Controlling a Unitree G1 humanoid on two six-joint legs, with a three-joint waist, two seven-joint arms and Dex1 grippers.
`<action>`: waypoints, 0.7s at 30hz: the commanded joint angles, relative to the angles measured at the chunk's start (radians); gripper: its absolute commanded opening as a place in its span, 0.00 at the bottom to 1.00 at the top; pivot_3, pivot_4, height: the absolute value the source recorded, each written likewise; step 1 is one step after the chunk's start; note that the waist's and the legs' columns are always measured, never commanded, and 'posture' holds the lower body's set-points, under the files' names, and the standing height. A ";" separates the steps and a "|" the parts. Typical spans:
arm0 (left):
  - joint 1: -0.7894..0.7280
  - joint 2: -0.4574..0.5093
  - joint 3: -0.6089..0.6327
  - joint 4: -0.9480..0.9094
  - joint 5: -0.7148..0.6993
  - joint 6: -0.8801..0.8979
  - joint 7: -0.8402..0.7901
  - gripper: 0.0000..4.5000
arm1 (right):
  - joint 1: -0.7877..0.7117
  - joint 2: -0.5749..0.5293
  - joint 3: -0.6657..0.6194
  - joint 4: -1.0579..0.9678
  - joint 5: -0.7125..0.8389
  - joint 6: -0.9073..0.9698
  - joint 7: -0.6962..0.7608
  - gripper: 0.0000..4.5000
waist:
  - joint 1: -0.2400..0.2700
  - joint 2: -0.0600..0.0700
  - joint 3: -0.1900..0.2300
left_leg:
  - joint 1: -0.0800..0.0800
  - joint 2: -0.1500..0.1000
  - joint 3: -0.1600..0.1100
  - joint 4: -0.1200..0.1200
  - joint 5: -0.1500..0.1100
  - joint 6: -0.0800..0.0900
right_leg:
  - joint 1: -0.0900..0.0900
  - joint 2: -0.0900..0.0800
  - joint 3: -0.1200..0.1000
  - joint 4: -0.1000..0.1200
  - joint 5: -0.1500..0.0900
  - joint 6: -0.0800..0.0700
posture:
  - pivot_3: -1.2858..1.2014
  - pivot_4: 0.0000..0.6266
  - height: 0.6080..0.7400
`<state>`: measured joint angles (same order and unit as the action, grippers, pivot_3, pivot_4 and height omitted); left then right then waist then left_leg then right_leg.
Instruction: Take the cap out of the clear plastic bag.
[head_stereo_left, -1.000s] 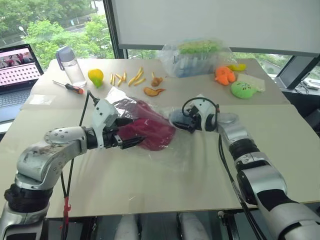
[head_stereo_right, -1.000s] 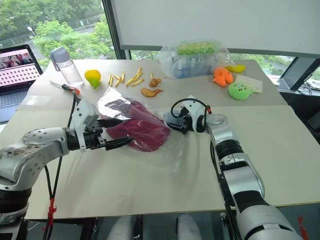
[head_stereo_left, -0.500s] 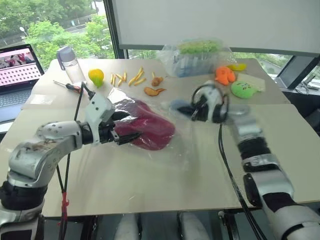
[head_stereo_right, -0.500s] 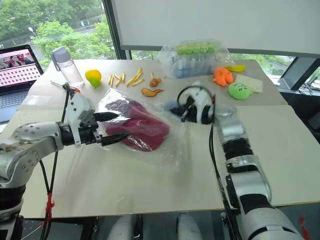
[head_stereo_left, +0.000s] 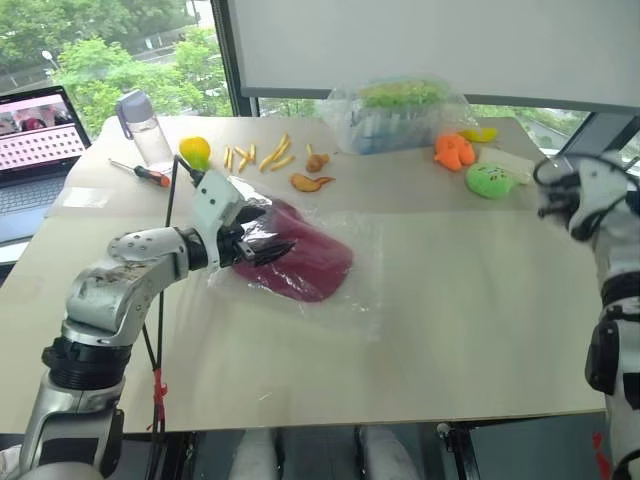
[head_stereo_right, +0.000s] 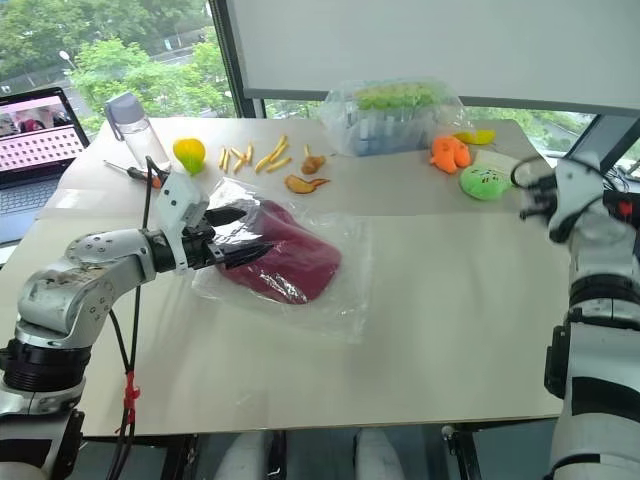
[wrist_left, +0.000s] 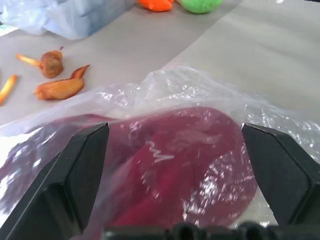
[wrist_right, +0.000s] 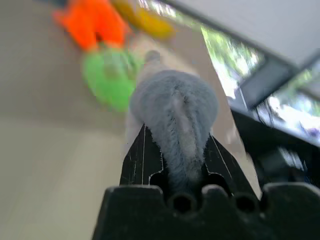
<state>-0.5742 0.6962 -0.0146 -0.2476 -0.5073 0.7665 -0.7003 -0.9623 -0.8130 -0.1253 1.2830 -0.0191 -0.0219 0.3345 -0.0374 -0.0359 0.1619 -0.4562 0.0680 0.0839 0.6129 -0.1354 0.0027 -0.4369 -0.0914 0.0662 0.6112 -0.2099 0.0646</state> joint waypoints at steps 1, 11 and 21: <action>-0.022 -0.002 0.014 -0.016 0.015 -0.018 -0.002 1.00 | 0.021 -0.007 -0.063 0.023 0.036 -0.042 -0.028 0.04 | -0.013 0.001 0.001 | 0.000 0.000 0.000 0.000 0.000 0.000 | 0.000 0.000 0.001 0.000 0.000 0.000 | 0.52 0.24 0.99; -0.014 -0.006 0.017 -0.026 0.012 0.002 -0.007 1.00 | 0.034 -0.038 -0.152 0.005 0.082 -0.065 0.028 0.54 | -0.034 0.001 0.003 | 0.014 -0.002 -0.001 0.003 0.002 0.002 | 0.015 -0.001 0.002 -0.001 -0.001 0.006 | 0.52 0.24 0.99; -0.046 -0.046 -0.053 0.021 0.048 -0.029 -0.040 1.00 | -0.093 -0.063 -0.153 -0.232 0.185 0.044 0.373 0.98 | -0.039 0.003 0.004 | 0.015 -0.002 -0.001 0.003 0.005 0.004 | 0.015 0.000 0.003 0.000 0.001 0.003 | 0.52 0.24 0.99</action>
<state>-0.5895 0.6552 -0.0580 -0.2237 -0.4780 0.7676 -0.7293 -1.0509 -0.8808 -0.2725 1.1452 0.1116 -0.0364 0.6054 -0.0762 -0.0331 0.1654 -0.4409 0.0665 0.0827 0.6163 -0.1307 0.0068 -0.4219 -0.0910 0.0692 0.6118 -0.2090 0.0678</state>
